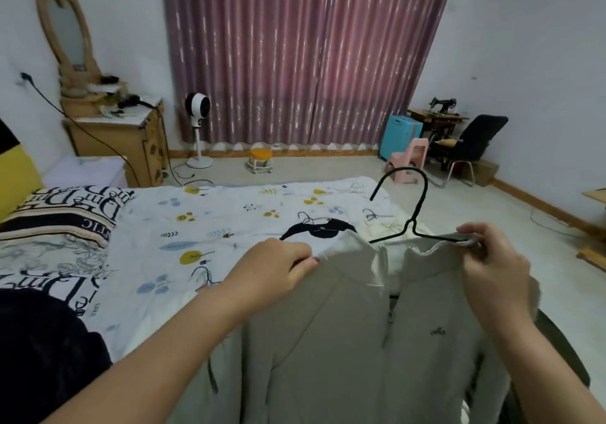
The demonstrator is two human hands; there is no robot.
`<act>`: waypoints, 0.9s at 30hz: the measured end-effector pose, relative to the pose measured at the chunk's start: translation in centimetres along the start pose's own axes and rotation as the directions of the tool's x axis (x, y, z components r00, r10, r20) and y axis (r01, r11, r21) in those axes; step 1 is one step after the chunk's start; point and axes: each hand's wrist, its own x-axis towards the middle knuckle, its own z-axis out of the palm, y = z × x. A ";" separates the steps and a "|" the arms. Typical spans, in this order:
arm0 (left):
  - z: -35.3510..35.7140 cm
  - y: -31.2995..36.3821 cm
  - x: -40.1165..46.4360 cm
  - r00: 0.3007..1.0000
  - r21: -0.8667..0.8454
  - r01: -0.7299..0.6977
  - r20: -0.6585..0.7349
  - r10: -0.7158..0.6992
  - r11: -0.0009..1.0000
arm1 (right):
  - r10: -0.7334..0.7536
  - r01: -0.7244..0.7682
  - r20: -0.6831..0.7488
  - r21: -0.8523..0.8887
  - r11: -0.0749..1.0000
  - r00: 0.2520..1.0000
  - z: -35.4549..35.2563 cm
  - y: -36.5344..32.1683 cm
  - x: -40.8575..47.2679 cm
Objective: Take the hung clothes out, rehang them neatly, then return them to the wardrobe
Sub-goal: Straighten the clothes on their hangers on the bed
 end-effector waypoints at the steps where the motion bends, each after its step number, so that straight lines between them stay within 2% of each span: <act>1: -0.1 -0.3 0.5 0.999 -0.017 0.014 -0.045 -0.014 1.000 | -0.011 0.010 0.022 0.023 1.000 1.000 0.8 -0.2 1.2; 4: -0.5 -1.2 1.8 0.971 -0.055 0.083 -0.220 -0.093 0.995 | -0.048 0.046 0.077 0.032 0.998 0.996 3.5 -0.7 4.8; 7: -1.2 -2.1 3.0 0.936 -0.003 0.136 -0.326 -0.129 0.991 | -0.103 0.100 0.137 0.025 0.995 0.985 6.6 -1.3 7.5; 11: -2.1 -3.6 4.0 0.894 0.052 0.254 -0.395 -0.214 0.966 | -0.166 0.168 0.202 0.007 0.986 0.965 11.3 -2.8 8.9; 16: -3.8 -6.6 5.0 0.838 0.125 0.377 -0.469 -0.280 0.918 | -0.152 0.153 0.327 0.025 0.988 0.933 17.2 -4.9 6.3; 19: -5.2 -9.0 6.1 0.817 0.177 0.418 -0.503 -0.283 0.891 | -0.192 0.178 0.436 0.073 0.981 0.879 21.0 -6.4 3.6; 22: -6.6 -11.9 7.4 0.804 0.189 0.456 -0.508 -0.311 0.870 | -0.199 0.141 0.550 0.147 0.979 0.811 25.0 -8.2 0.4; 27: -9.3 -19.0 10.4 0.791 0.212 0.502 -0.505 -0.345 0.839 | -0.227 0.120 0.714 0.198 0.973 0.663 32.7 -11.0 -5.0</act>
